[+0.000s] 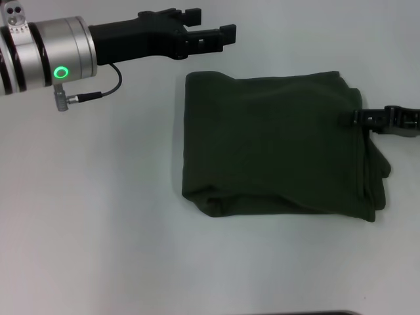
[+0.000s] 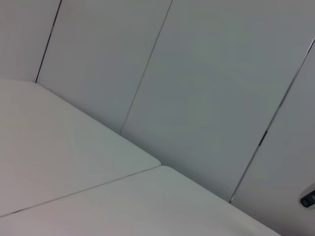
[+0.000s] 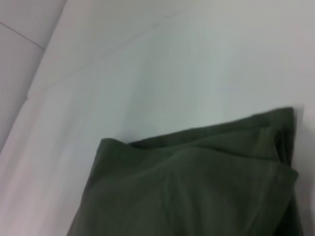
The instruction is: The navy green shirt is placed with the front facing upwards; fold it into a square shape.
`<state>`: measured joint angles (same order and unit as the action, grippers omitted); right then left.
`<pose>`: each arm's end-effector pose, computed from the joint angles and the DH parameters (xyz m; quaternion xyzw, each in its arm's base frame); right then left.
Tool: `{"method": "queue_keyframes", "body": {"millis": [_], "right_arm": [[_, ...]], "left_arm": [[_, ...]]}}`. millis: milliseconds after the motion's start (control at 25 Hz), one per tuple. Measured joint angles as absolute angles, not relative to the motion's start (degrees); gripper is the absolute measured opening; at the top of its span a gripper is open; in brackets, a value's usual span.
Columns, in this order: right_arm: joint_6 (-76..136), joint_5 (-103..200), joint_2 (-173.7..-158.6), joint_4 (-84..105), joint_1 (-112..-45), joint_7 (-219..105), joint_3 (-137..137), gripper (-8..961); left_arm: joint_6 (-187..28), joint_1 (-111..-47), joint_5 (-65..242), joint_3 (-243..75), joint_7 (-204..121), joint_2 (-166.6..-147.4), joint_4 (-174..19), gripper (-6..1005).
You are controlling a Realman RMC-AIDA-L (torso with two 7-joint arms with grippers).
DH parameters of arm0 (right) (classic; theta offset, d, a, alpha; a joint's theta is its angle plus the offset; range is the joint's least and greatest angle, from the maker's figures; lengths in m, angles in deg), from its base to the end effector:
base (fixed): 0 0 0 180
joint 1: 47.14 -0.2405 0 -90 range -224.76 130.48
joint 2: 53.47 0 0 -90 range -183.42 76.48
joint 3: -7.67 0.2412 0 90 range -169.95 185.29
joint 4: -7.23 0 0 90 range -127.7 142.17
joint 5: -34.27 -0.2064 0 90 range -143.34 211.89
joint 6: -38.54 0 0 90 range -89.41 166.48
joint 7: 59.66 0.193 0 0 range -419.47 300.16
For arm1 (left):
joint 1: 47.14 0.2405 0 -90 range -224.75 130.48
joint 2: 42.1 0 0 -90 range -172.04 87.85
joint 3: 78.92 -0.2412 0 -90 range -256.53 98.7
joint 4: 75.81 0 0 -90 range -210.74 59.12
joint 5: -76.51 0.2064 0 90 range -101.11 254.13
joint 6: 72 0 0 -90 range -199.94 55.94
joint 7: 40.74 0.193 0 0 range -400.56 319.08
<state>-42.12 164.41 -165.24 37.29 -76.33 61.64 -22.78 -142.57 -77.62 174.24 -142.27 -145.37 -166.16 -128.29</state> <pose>0.3275 0.3342 -0.0063 -0.7562 0.6153 0.1711 0.1422 -0.1376 0.3820 -0.0571 -0.9008 -0.2911 -0.2909 0.1385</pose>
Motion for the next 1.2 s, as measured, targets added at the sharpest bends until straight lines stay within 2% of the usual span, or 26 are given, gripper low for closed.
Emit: {"method": "queue_keyframes", "body": {"millis": [720,960,1200], "right_arm": [[-42.54,164.44,-165.42,36.94,-76.48,62.0,-24.18,735],[-42.61,164.35,-165.43,36.87,-76.49,62.22,-23.86,677],[-42.58,163.93,-165.31,36.85,-76.5,61.99,-23.5,386]], "left_arm": [[-142.48,-78.1,174.24,-142.11,-144.8,-166.17,-127.58,920],[-142.48,-78.0,174.24,-142.11,-144.8,-166.19,-127.57,920],[-142.49,-77.99,174.24,-142.14,-144.79,-166.2,-127.57,920]]}}
